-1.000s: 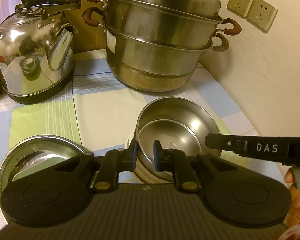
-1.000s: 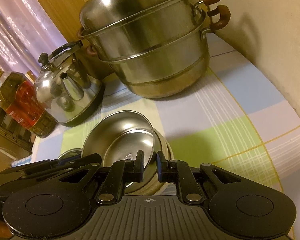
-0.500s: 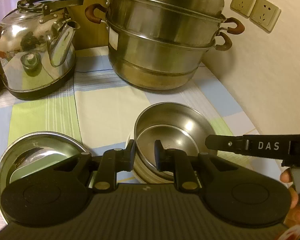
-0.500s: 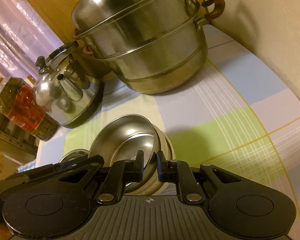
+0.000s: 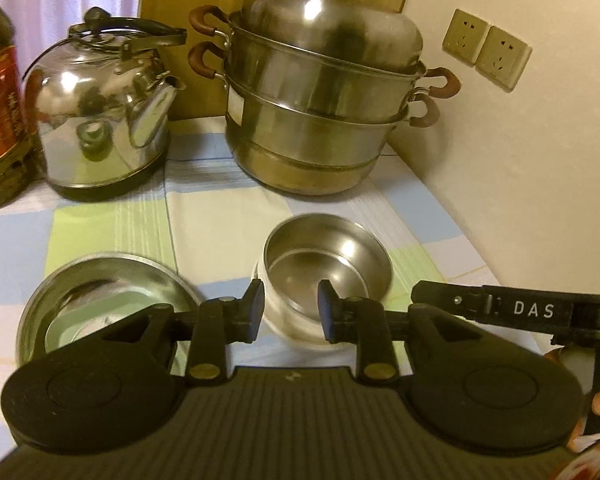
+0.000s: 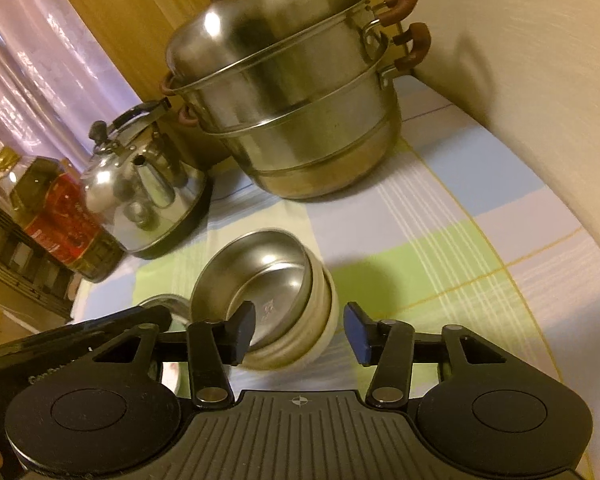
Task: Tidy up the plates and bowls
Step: 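Open both grippers and pull back from the bowl stack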
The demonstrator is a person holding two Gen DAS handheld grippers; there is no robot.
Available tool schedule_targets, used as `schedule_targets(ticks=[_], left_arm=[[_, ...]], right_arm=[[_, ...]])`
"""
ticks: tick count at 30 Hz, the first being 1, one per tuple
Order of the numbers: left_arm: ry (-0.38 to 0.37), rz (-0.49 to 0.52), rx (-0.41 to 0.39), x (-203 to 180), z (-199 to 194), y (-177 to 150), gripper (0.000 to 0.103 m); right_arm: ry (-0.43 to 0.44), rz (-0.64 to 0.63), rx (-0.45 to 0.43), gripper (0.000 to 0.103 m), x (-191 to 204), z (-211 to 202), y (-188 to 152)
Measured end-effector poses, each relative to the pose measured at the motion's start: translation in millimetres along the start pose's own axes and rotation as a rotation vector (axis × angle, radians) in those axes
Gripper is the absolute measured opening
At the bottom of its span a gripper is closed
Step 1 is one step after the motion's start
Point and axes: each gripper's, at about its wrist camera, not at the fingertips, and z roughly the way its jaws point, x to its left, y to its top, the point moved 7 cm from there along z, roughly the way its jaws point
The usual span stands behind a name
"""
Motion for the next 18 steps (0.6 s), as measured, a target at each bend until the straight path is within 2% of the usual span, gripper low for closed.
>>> schedule_targets(ticks=[9, 11, 18], left_arm=[[0.031, -0.016, 0.004, -1, -65, -50, 0.029], [0.035, -0.027, 0.006, -2, -78, -63, 0.032], [0.056, -0.052, 0.028, -11, -121, -114, 0.032]], right_arm=[[0.034, -0.019, -0.003, 0.055, 3, -59, -45], [0.04, -0.024, 0.001, 0.055, 4, -72, -59], [0.052, -0.05, 0.036, 0.055, 3, -111, -105]])
